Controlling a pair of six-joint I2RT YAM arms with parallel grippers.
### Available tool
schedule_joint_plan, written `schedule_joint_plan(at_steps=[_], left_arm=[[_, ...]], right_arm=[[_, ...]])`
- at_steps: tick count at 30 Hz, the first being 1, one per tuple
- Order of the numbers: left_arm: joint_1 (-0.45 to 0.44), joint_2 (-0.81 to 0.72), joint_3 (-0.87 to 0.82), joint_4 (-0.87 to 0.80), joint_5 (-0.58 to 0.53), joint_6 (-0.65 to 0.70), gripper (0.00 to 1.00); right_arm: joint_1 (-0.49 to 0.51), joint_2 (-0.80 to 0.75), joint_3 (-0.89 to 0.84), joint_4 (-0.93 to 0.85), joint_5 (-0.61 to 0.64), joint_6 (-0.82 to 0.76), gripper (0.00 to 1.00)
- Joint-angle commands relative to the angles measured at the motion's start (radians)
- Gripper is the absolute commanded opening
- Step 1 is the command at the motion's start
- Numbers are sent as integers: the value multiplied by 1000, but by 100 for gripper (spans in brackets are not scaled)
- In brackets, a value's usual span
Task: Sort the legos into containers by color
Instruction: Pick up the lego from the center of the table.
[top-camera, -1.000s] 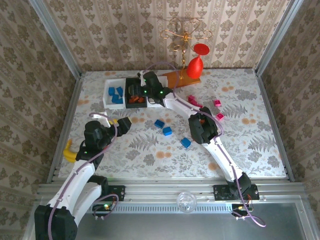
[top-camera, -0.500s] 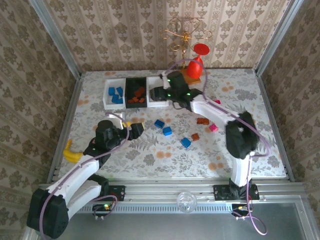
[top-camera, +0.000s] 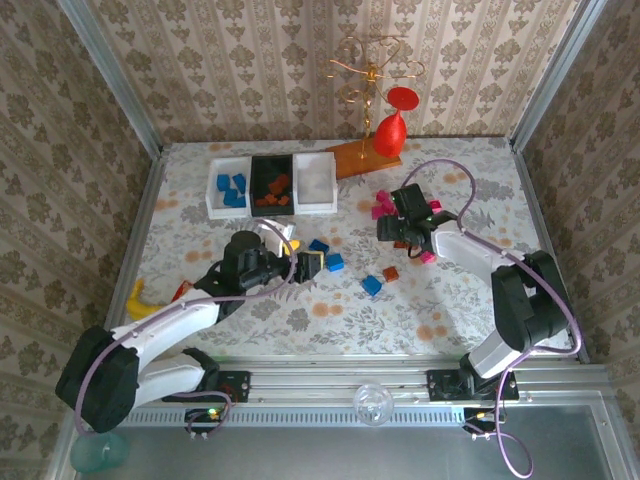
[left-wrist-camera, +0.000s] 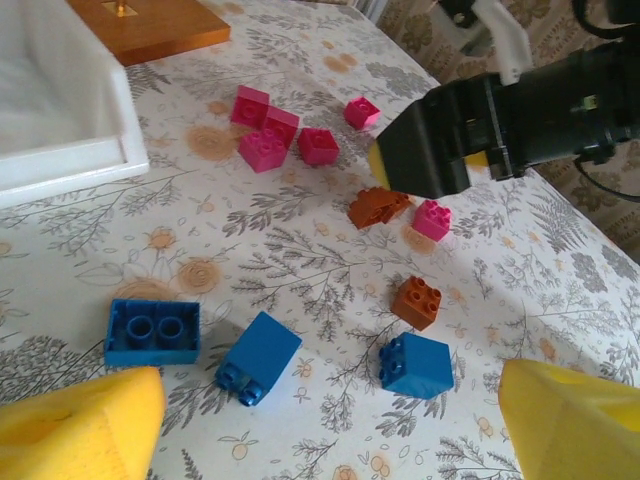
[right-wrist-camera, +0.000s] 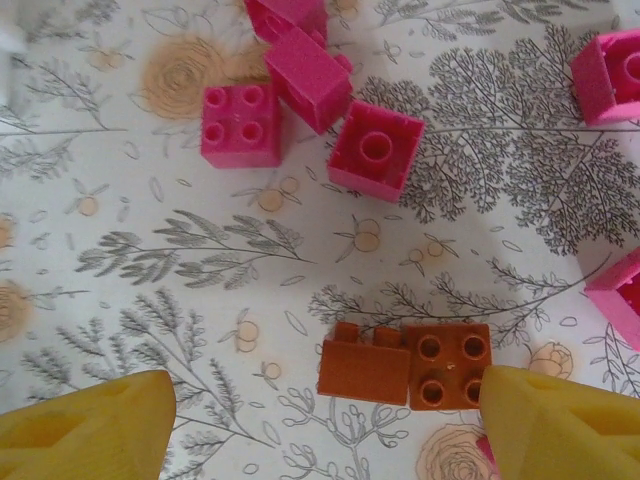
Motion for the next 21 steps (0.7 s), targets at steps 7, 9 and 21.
schedule_joint_plan(at_steps=[7, 9, 21], left_arm=[[-17, -16, 9, 22, -51, 31, 87], [-17, -27, 4, 13, -62, 36, 87], [-16, -20, -1, 9, -92, 44, 87]], right_arm=[[-2, 155, 106, -52, 54, 16, 73], [-2, 167, 108, -54, 56, 17, 71], [4, 199, 87, -42, 7, 22, 60]])
